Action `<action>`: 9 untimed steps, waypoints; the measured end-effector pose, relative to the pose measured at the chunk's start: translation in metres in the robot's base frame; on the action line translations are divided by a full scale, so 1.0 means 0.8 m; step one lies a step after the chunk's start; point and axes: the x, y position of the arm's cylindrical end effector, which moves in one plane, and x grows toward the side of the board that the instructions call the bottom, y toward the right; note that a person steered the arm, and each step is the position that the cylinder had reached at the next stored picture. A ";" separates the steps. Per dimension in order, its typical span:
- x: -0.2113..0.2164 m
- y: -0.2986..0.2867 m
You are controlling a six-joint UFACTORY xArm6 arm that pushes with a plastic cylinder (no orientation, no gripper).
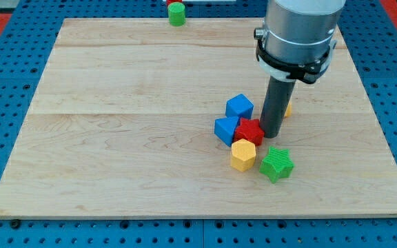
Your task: Place the red star towards the bottom of the green circle
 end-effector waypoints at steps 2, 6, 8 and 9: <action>0.022 0.007; -0.060 -0.079; -0.160 -0.112; -0.184 -0.155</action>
